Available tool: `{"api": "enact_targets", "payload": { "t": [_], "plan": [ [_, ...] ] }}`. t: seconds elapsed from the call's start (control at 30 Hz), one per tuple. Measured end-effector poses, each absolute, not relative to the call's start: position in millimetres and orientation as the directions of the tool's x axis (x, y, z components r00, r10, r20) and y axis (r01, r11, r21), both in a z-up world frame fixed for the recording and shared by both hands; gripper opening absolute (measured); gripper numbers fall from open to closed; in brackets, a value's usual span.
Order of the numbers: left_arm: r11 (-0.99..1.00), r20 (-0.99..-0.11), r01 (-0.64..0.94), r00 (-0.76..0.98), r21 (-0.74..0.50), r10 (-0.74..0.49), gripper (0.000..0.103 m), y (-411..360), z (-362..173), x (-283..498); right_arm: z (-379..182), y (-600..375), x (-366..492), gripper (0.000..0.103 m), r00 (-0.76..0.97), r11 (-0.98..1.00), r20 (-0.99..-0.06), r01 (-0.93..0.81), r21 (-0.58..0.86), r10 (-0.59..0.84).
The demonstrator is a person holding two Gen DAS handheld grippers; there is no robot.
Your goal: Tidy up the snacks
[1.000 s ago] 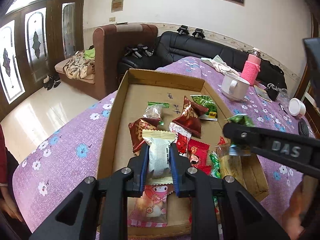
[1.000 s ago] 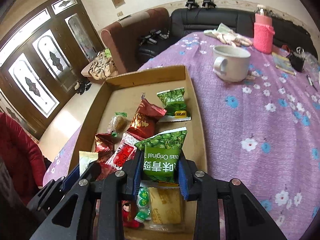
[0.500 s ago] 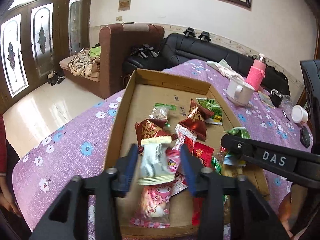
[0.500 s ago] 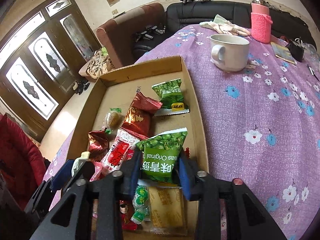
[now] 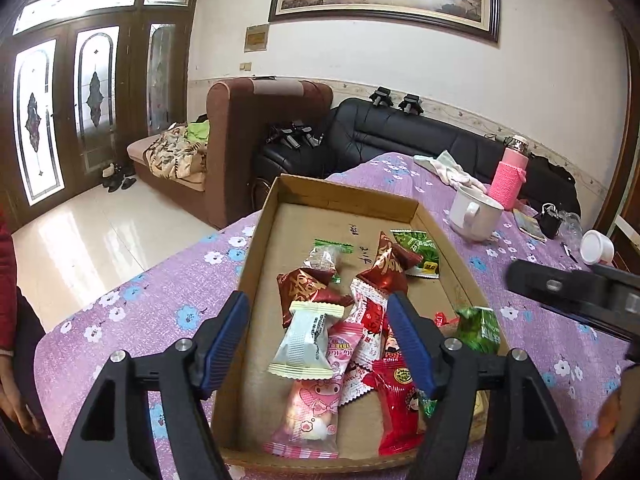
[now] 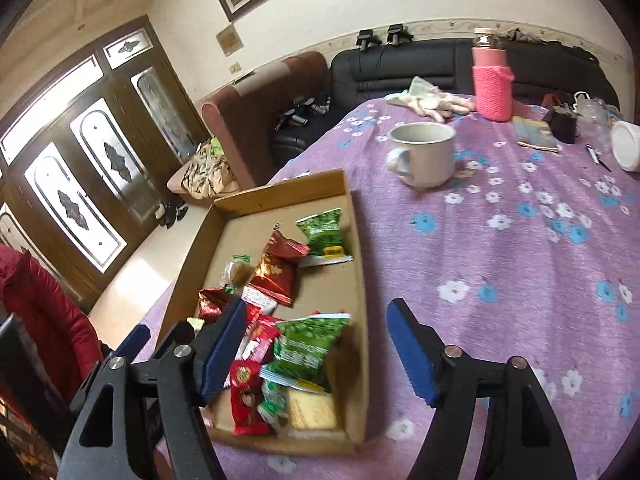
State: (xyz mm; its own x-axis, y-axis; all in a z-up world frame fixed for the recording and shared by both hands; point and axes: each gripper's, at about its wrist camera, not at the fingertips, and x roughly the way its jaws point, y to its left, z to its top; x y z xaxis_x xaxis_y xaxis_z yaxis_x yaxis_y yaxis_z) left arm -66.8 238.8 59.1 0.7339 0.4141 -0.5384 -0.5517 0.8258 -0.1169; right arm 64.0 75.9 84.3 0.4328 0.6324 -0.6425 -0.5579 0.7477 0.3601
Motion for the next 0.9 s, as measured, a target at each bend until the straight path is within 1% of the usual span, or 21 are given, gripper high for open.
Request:
{"api": "enact_targets", "payload": {
  "t": [0.13,0.23,0.37,0.47,0.53,0.57,0.63,0.77,0.9],
  "plan": [
    [0.827,-0.526,-0.554,0.735,-0.102,0.427,0.077,235.6,60.9,-67.2,82.2,47.6,51.2,0.083,0.430,0.748,-0.648,-0.564,0.351,0.629],
    [0.828,-0.511,-0.554,0.738,-0.089,0.440,0.081,231.9,63.0,-69.0,78.4,26.5,36.9,0.084,0.430,0.748,-0.651,-0.569,0.341,0.625],
    [0.823,-0.478,-0.564,0.741,-0.065,0.471,0.088,225.2,67.4,-74.1,73.3,6.8,20.0,0.087,0.450,0.745,-0.629,-0.575,0.339,0.634],
    [0.821,-0.442,-0.570,0.743,-0.024,0.502,0.096,214.4,72.6,-78.0,70.4,0.9,12.6,0.088,0.499,0.762,-0.614,-0.581,0.287,0.612],
    [0.829,-0.429,-0.559,0.748,0.002,0.506,0.103,207.4,75.0,-79.1,67.9,-0.8,12.1,0.088,0.517,0.775,-0.616,-0.573,0.266,0.594],
    [0.834,-0.426,-0.551,0.751,0.017,0.505,0.103,203.0,75.3,-79.4,66.6,-1.5,12.1,0.088,0.522,0.779,-0.618,-0.571,0.260,0.588],
    [0.842,-0.434,-0.538,0.749,0.042,0.501,0.103,195.6,74.0,-78.4,64.8,2.0,9.9,0.088,0.520,0.779,-0.628,-0.580,0.239,0.580],
    [0.826,-0.492,-0.550,0.688,0.124,0.533,0.103,187.5,66.7,-65.9,65.4,11.2,-0.4,0.090,0.537,0.778,-0.630,-0.602,0.179,0.561],
    [0.833,-0.526,-0.540,0.678,0.118,0.514,0.103,189.8,63.4,-61.7,63.8,12.5,-3.4,0.090,0.554,0.790,-0.635,-0.593,0.153,0.539]
  ]
}}
